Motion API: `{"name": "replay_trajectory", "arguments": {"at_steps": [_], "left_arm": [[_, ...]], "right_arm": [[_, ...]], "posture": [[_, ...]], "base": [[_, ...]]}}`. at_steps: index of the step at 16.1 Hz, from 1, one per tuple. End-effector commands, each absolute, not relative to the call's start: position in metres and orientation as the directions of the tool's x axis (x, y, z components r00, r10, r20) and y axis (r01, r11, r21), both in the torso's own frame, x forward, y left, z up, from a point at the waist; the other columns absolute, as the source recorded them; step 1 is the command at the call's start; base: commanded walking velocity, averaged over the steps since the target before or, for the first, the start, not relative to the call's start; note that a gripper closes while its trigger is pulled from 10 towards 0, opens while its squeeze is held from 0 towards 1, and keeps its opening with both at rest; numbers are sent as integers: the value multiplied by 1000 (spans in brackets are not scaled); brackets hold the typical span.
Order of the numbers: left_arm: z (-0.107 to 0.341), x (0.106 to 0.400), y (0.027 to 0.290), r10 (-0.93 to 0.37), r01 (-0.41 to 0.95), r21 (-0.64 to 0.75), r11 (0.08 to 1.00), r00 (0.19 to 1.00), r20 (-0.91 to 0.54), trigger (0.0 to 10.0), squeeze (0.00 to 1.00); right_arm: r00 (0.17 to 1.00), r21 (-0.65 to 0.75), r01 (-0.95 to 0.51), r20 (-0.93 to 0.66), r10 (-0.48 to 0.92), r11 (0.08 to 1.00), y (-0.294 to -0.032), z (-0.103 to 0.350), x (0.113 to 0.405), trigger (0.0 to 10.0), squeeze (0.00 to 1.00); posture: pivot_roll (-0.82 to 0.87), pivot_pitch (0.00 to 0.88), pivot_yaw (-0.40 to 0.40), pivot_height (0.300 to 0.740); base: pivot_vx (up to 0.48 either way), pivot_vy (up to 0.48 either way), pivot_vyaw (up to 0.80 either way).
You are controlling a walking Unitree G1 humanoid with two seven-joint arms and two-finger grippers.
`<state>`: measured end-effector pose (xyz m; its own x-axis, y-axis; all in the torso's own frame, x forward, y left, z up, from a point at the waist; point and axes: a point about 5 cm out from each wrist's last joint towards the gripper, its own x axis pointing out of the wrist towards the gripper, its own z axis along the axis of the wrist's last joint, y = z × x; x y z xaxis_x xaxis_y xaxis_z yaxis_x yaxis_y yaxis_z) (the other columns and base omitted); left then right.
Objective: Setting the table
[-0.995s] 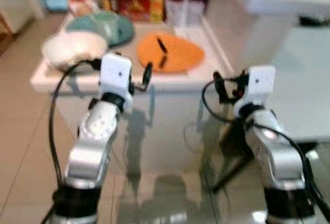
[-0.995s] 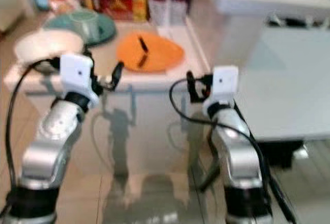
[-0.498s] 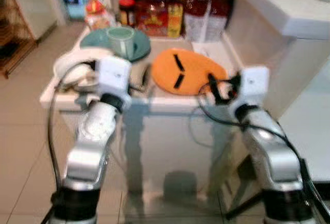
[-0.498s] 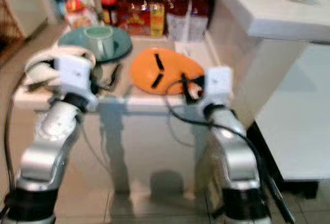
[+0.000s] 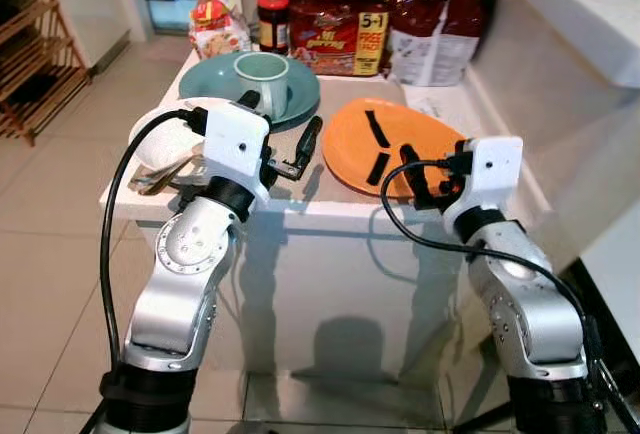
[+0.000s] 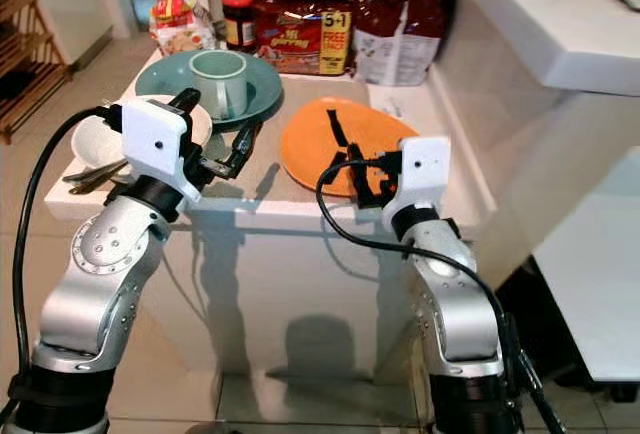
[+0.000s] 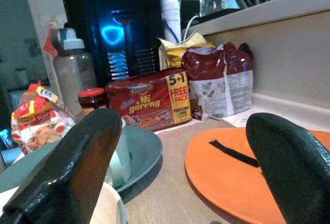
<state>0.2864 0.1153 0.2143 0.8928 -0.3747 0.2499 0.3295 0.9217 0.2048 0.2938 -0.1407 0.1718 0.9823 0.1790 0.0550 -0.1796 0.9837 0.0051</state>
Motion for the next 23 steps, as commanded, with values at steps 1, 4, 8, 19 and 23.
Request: {"name": "replay_trajectory", "arguments": {"at_steps": [1, 4, 8, 19, 23], "left_arm": [[219, 288, 113, -390, 336, 229, 914, 882, 263, 10000, 0], [218, 290, 114, -386, 332, 234, 914, 887, 252, 10000, 0], [213, 293, 117, -370, 312, 268, 912, 906, 207, 10000, 0], [202, 310, 97, -429, 377, 289, 880, 892, 143, 10000, 0], [192, 326, 82, -501, 447, 340, 827, 861, 86, 10000, 0]], "right_arm": [[980, -2, -185, 68, 185, 983, -143, 179, 296, 10000, 0], [959, -120, -282, -41, 279, 952, -141, 176, 315, 10000, 0], [959, -159, -281, -3, 285, 946, -147, 195, 333, 10000, 0], [999, -23, 38, -20, -39, 999, -184, 184, 311, 10000, 0], [988, 0, 99, -120, -99, 995, -202, 182, 336, 10000, 0]], "posture": [[54, 0, -47, 740], [51, 0, -40, 740], [62, 0, -59, 740], [18, 12, -10, 740], [22, 14, -27, 740]], "base": [[0, 0, 0], [0, 0, 0], [0, 0, 0], [0, 0, 0], [0, 0, 0]]}}
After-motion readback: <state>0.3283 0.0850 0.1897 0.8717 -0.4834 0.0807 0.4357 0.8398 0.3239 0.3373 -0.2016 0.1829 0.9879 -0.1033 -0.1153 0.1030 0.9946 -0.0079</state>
